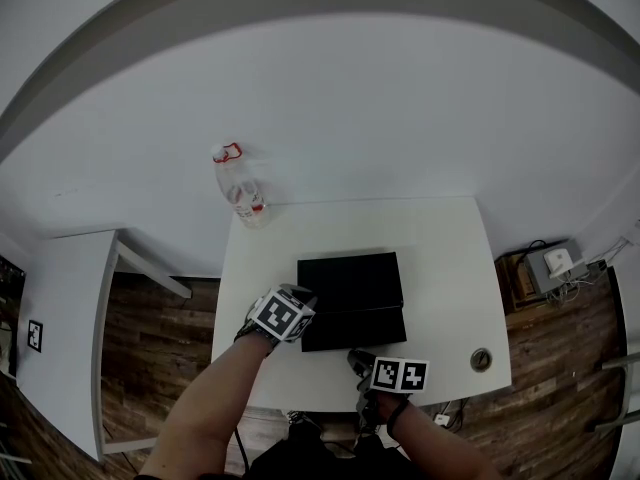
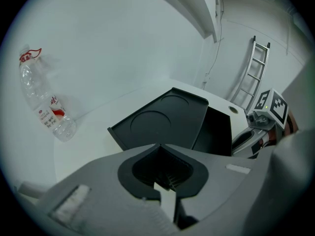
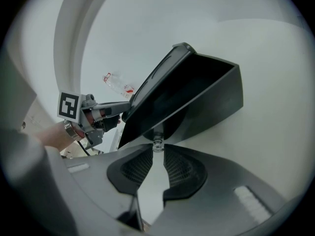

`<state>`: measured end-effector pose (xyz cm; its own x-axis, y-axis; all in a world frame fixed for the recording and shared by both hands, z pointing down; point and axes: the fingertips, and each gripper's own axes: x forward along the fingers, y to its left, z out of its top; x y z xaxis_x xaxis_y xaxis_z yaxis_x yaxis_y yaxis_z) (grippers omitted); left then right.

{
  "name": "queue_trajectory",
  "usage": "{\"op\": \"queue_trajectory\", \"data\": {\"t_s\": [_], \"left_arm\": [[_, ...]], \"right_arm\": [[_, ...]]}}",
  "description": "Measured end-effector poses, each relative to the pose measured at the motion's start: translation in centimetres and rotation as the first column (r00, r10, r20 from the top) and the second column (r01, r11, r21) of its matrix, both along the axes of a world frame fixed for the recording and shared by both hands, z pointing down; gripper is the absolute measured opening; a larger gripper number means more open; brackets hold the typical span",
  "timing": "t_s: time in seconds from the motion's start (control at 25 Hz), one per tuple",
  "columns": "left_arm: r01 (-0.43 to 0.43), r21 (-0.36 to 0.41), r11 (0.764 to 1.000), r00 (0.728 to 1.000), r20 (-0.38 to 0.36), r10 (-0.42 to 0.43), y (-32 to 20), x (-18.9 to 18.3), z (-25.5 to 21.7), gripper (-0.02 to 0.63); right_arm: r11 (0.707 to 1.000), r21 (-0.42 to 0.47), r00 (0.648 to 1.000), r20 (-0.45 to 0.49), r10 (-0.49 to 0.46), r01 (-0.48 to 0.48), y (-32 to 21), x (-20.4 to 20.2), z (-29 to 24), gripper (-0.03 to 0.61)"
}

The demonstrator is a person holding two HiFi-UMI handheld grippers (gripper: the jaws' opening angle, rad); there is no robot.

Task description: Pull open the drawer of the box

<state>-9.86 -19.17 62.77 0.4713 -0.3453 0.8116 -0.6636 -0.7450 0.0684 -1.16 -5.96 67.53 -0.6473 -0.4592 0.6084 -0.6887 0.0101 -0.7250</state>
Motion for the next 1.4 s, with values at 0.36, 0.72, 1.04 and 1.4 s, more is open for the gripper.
{"op": "queue_trajectory", "data": {"t_s": [0.36, 0.72, 1.04, 1.4], "left_arm": [[0.007, 0.004, 1.000, 1.000, -0.001, -0.007, 0.0, 0.0, -0.1, 0.005], [0.014, 0.005, 1.000, 1.000, -0.001, -0.014, 0.0, 0.0, -0.1, 0.005], [0.010, 0.001, 1.000, 1.000, -0.002, -0.010, -0.1, 0.0, -0.1, 0.005], [0.008, 0.005, 1.000, 1.000, -0.004, -0.008, 0.0, 0.1, -0.1, 0.004]], "right_arm": [[1.000, 0.000, 1.000, 0.000, -0.004, 0.004, 1.7, 0.0, 0.1, 0.072], [1.000, -0.017, 1.000, -0.006, -0.013, 0.013, 3.5, -0.1, 0.5, 0.072], [1.000, -0.015, 1.000, 0.010, 0.002, -0.002, 3.7, 0.0, 0.3, 0.072], [1.000, -0.008, 1.000, 0.010, 0.003, -0.003, 4.1, -0.5, 0.8, 0.072]]}}
